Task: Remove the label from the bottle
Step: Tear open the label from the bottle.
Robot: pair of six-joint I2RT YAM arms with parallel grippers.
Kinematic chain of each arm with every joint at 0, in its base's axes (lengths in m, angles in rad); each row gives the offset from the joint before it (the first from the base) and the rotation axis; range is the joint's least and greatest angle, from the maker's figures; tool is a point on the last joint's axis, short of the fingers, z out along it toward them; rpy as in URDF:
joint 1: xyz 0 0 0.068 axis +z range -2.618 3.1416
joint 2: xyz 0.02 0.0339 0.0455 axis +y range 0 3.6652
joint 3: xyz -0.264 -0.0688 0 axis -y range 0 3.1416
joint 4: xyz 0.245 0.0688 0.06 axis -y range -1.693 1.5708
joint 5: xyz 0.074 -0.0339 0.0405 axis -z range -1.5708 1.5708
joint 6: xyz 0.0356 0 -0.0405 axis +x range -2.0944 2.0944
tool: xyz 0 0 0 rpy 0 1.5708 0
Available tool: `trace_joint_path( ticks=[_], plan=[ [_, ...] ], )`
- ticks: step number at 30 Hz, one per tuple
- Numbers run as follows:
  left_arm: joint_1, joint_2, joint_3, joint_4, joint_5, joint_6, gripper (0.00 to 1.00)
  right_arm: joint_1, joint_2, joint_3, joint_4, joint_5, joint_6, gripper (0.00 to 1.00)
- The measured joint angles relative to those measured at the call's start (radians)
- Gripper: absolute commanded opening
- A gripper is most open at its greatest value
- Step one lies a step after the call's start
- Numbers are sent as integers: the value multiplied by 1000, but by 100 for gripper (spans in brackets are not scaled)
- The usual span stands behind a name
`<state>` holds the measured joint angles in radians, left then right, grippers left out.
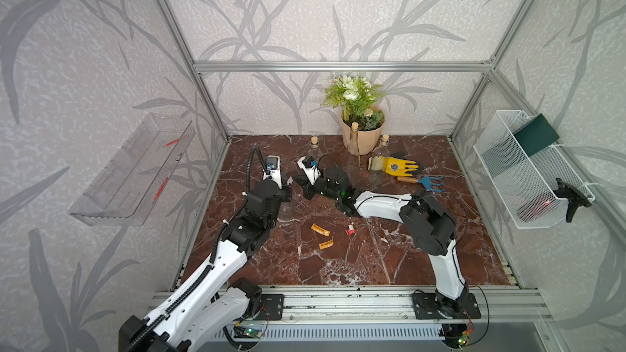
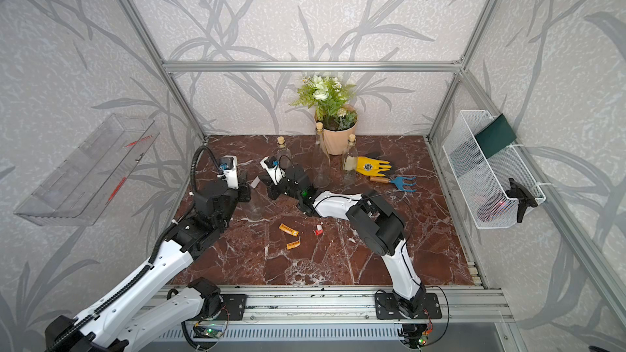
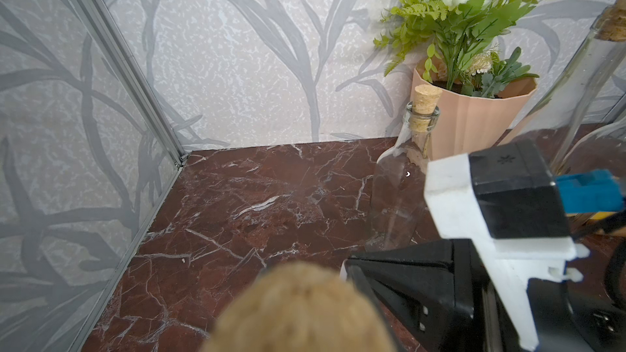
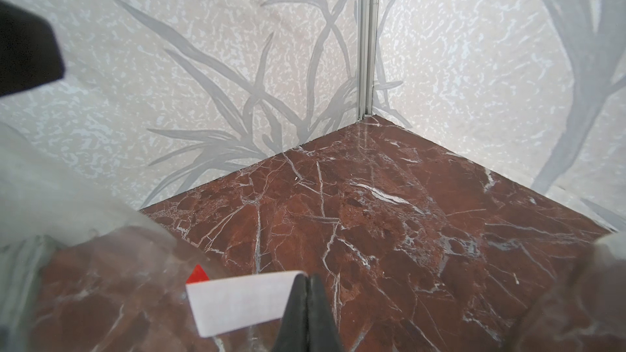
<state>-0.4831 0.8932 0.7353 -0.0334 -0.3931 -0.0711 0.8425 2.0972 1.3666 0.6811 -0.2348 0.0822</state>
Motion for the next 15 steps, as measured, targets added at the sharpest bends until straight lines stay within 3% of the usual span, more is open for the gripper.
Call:
trace_joint_path(
  ticks=[15],
  plan=[
    [0,0,0,1,0,0,0,1,10,13,-18,11,-6,0]
  ],
)
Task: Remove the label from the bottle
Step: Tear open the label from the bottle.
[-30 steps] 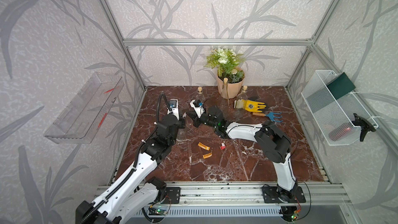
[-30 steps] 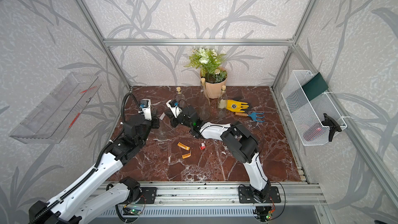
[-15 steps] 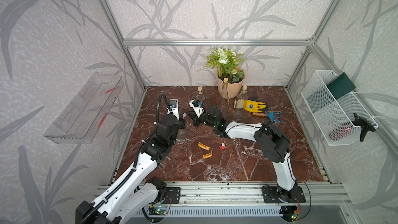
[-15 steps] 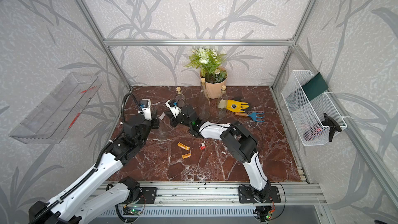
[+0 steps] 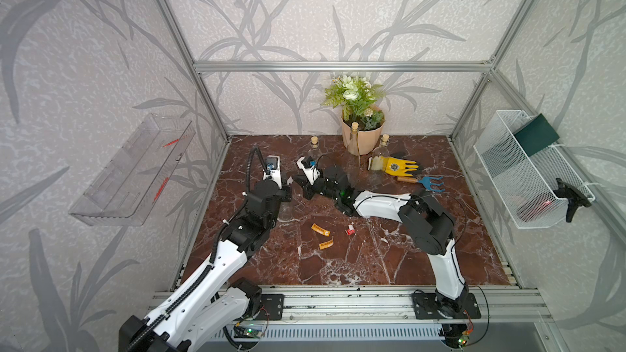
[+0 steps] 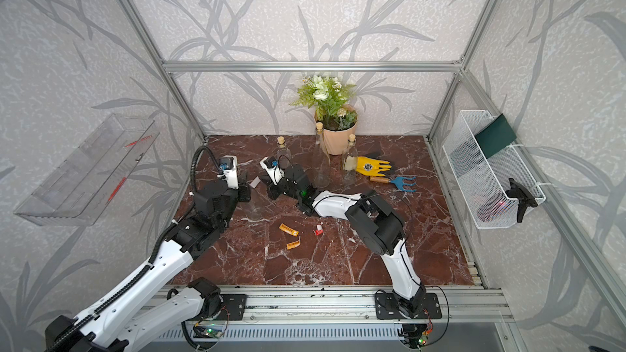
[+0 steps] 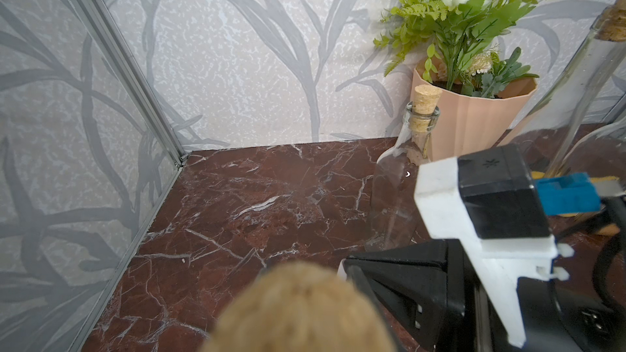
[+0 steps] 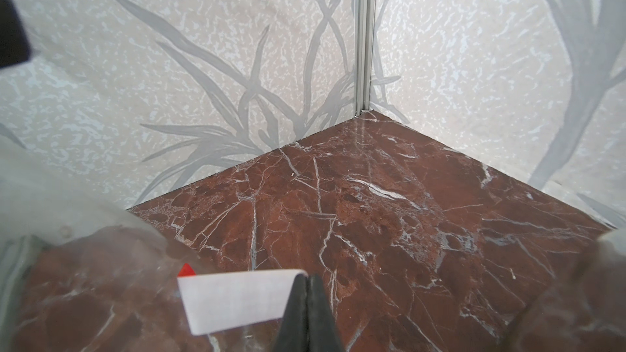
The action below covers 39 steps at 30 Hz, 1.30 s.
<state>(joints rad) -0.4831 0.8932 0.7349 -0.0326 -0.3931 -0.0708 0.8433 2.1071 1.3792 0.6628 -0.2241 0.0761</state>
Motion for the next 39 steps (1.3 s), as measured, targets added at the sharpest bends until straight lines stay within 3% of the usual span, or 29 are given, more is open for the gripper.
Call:
trace_joint_path(
  ticks=[39],
  plan=[
    [0,-5,-5,4,0,0,0,2,24,45,-39,14,-19,0]
  ],
)
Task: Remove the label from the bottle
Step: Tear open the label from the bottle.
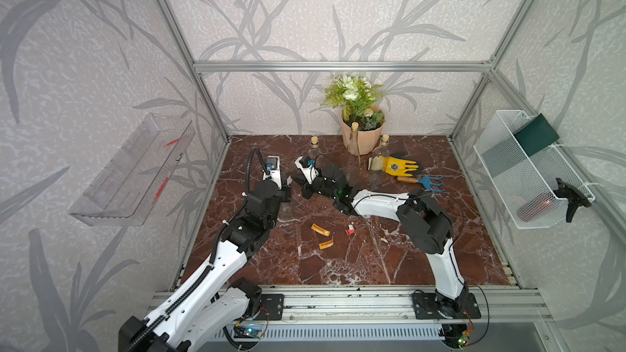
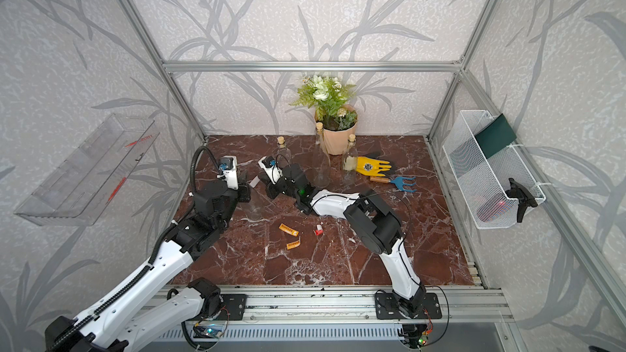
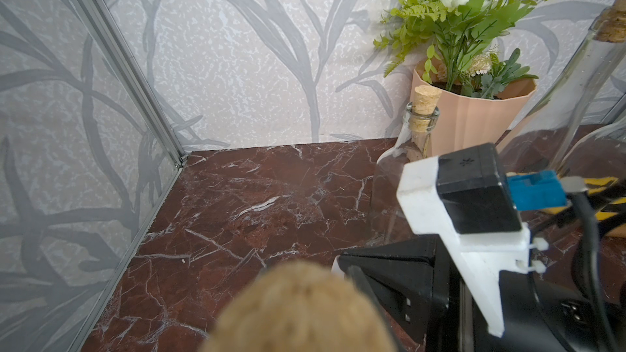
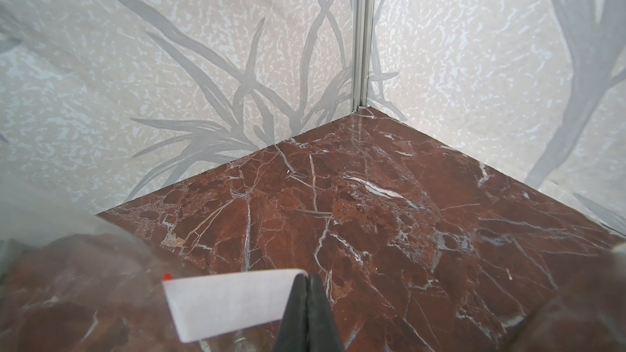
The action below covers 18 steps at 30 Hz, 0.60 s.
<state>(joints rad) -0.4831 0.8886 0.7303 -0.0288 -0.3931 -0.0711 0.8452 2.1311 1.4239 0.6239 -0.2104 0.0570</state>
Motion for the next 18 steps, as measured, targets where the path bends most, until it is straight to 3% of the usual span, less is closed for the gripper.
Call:
trace_joint_path(
  ticks=[18],
  plan=[
    [0,-1,0,0,0,0,0,2,16,16,-14,4,-3,0]
  ],
)
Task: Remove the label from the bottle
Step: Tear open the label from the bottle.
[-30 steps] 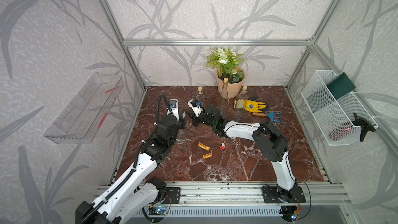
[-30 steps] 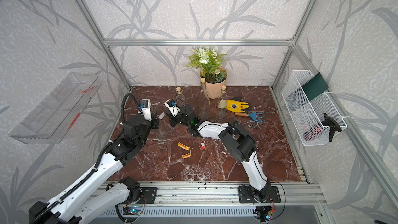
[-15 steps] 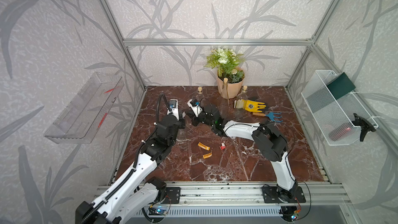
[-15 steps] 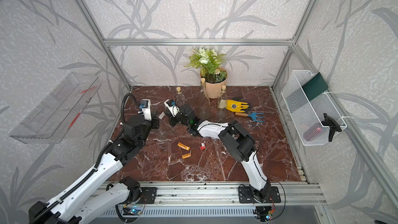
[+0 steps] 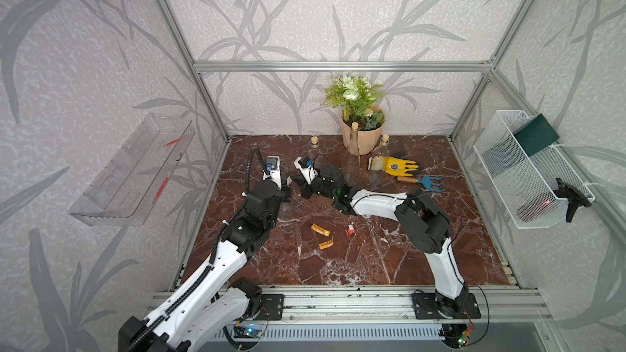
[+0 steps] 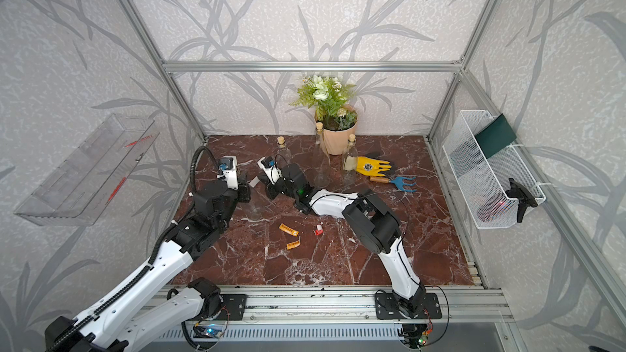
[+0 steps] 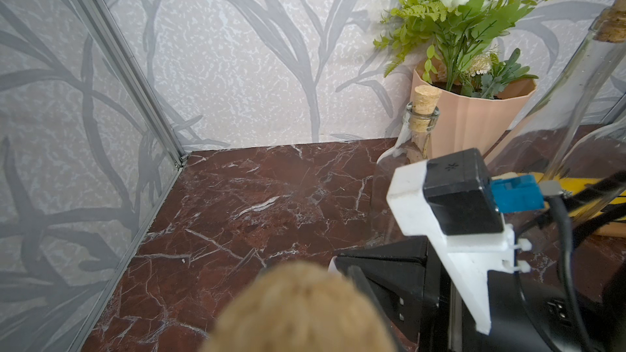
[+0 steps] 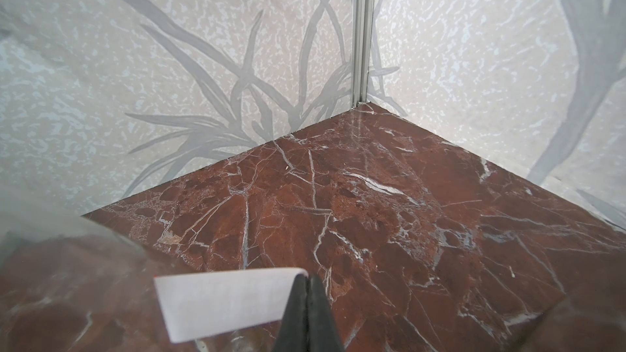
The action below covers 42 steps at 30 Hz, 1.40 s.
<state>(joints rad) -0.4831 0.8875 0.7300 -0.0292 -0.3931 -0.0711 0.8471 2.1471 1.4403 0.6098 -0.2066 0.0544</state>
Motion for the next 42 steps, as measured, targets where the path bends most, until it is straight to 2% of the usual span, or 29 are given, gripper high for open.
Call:
trace_joint_path(
  ticks=[42],
  plan=[
    [0,-9,-6,-1,0,0,0,9,27,53,-55,24,-45,0]
  ],
)
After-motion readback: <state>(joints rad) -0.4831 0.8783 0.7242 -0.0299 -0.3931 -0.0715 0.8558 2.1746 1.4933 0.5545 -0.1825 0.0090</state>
